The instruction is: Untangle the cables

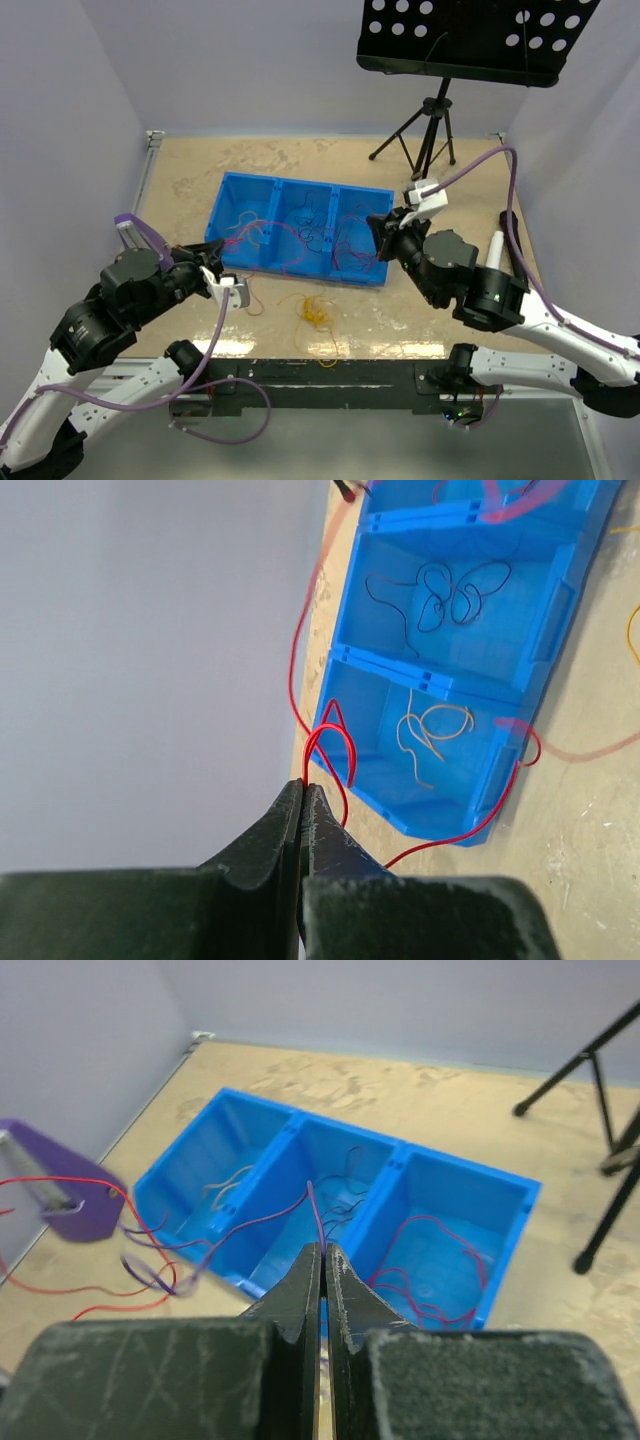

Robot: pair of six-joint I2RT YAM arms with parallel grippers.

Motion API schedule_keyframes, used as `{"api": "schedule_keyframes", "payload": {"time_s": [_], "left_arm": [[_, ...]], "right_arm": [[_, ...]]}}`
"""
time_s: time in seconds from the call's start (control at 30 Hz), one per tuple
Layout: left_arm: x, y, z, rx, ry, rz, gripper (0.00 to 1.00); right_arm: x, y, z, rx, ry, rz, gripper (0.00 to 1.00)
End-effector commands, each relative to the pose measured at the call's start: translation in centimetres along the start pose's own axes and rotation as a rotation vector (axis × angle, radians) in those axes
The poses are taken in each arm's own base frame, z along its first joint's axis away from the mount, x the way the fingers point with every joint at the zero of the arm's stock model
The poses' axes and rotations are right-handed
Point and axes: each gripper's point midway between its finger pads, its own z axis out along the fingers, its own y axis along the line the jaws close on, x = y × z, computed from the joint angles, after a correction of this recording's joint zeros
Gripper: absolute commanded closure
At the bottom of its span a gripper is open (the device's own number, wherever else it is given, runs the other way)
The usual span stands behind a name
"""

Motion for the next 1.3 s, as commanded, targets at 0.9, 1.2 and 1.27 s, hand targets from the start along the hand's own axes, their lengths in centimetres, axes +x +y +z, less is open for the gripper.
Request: {"api": "schedule_keyframes", "payload": {"time_s": [0.9, 1.2, 1.27], "left_arm": [[-2.1, 2.2, -3.7, -0.037, -0.075, 0.01, 1.0], [-5.9, 4.9, -6.8, -0.108, -0.244, 0.004, 1.0], [-6.6, 5.3, -7.3, -0.12, -0.277, 0.0, 1.0]], "right_arm": [[-5.5, 2.5, 8.2, 0.122, -0.133, 0.025, 1.0], [2.4, 1.8, 15.7, 0.162, 0.004, -0.017, 1.0], [3.9, 1.8, 16.6, 0.157, 0.025, -0.015, 1.0]]}}
